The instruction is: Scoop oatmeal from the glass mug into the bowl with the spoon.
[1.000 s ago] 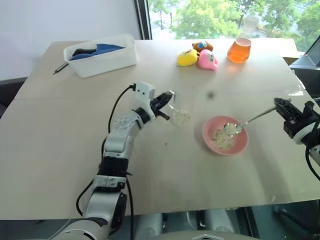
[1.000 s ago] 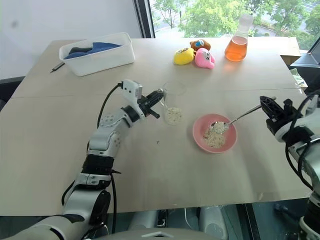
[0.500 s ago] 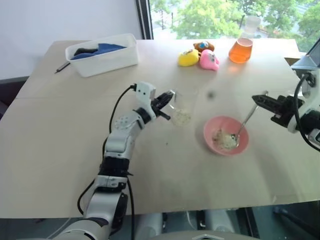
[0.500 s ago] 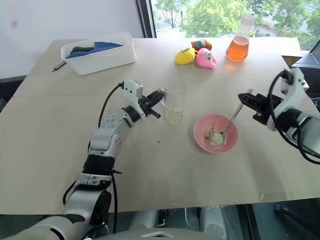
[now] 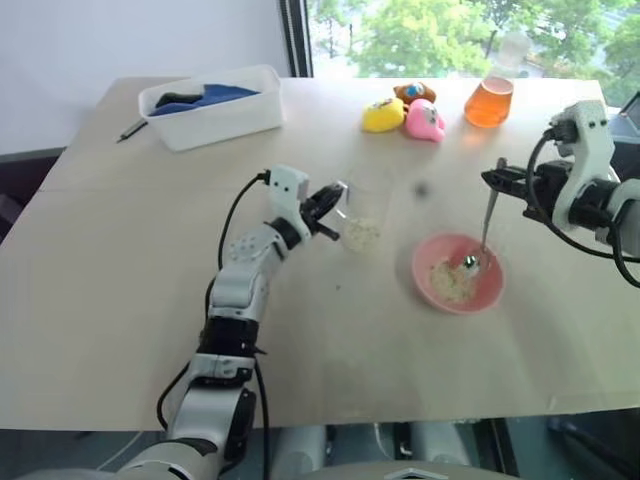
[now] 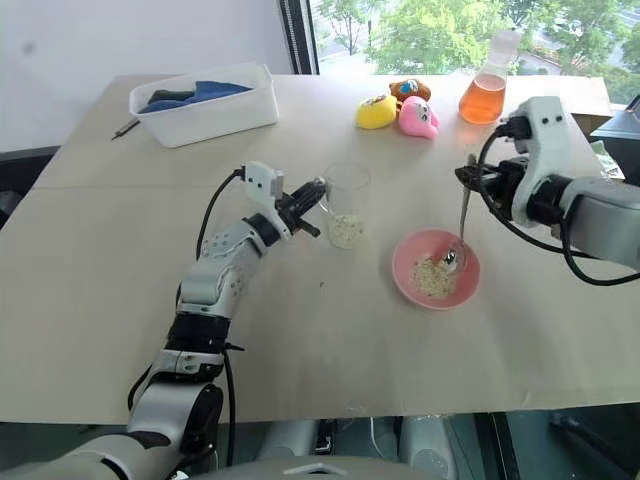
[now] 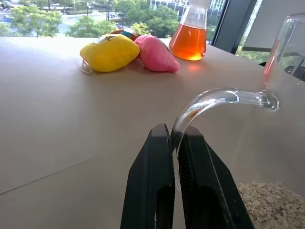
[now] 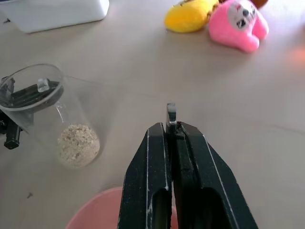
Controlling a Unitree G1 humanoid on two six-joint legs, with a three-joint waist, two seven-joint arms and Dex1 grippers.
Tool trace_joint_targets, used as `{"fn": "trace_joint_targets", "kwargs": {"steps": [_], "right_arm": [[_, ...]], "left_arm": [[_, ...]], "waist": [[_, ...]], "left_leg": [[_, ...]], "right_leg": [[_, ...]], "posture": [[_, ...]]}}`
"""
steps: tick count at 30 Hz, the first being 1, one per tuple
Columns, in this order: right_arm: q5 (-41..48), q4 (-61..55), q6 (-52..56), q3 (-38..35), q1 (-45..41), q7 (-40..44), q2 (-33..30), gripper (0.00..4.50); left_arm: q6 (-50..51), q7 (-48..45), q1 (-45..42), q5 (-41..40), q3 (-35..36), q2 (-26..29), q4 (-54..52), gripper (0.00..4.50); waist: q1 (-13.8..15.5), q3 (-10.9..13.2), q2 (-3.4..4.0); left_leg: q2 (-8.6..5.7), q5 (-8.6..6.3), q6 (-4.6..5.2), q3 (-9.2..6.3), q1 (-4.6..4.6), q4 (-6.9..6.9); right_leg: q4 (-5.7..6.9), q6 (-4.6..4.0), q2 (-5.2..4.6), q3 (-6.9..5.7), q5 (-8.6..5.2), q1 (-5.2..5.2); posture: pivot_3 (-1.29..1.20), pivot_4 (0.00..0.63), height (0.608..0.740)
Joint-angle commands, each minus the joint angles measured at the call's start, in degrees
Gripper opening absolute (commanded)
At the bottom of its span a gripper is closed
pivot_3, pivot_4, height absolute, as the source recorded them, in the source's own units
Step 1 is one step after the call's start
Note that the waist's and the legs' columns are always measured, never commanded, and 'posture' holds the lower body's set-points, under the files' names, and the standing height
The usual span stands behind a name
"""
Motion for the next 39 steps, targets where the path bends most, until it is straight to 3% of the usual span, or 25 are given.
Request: {"fn": "trace_joint_targets", "kwargs": {"steps": [1, 12, 17, 22, 29, 34, 39], "right_arm": [[-4.8, -4.4, 2.2, 1.3, -4.8, 4.3, -1.5, 0.00], [-12.3, -5.1, 6.1, -0.1, -4.9, 10.5, 0.1, 0.00], [-3.9, 1.5, 6.2, -8.4, -3.9, 2.6, 7.1, 0.00], [6.2, 8.3, 2.9, -14.3, -8.3, -8.0, 13.0, 0.00], [21.1, 12.9, -6.8, -14.6, -16.4, -22.5, 22.7, 0.00], [13.9, 15.1, -9.1, -9.4, -20.7, -21.2, 29.0, 0.00], [4.3, 16.2, -9.4, -5.1, -19.6, -15.7, 32.4, 0.00]], "left_arm": [[-1.5, 0.2, -0.7, 0.0, 0.0, -0.2, -3.6, 0.21], [-1.6, 0.0, -0.8, 0.1, -0.2, -0.2, -3.5, 0.21], [-1.8, -0.1, -0.9, 0.2, -0.3, -0.2, -3.4, 0.21], [-2.2, -0.3, -0.7, 0.6, -0.3, -0.1, -3.3, 0.21], [-2.6, -0.5, -0.7, 1.0, -0.5, 0.2, -3.2, 0.21], [-3.3, -0.7, -0.7, 1.4, -0.8, 0.0, -3.1, 0.21], [-3.8, -1.1, 0.0, 0.2, -0.5, -0.7, -4.0, 0.21]], "waist": [[0.1, 0.0, 0.00], [0.1, 0.0, 0.00], [0.1, 0.0, -0.01], [0.1, 0.0, -0.01], [-0.5, 0.0, 0.00], [-0.8, 0.0, 0.01], [-1.3, 0.0, 0.01]], "left_leg": [[0.00, 0.00, 0.00, -0.02, 0.00, 0.00], [-0.06, 0.00, 0.00, -0.19, -0.15, 0.09], [-0.06, 0.00, 0.00, -0.17, -0.15, 0.12], [-0.06, 0.00, 0.00, -0.16, -0.15, 0.13], [-0.04, 0.01, -0.01, 0.05, -0.13, 0.12], [-0.05, 0.01, 0.00, 0.17, -0.16, 0.13], [-0.04, 0.01, -0.01, 0.15, -0.17, 0.09]], "right_leg": [[0.00, 0.00, 0.00, -0.01, 0.00, 0.00], [-0.01, 0.00, -0.05, -0.17, 0.00, 0.00], [0.02, 0.00, -0.06, -0.19, 0.00, 0.01], [0.05, 0.00, -0.05, -0.21, 0.00, 0.01], [0.06, 0.00, -0.03, -0.21, 0.00, 0.00], [0.05, 0.00, -0.05, -0.19, 0.00, 0.00], [0.06, 0.00, -0.04, -0.21, 0.00, -0.01]], "posture": [[0.00, 0.150, 0.740], [0.00, 0.150, 0.740], [0.00, 0.150, 0.740], [0.00, 0.150, 0.740], [0.00, 0.150, 0.740], [0.00, 0.150, 0.740], [0.00, 0.150, 0.740]]}}
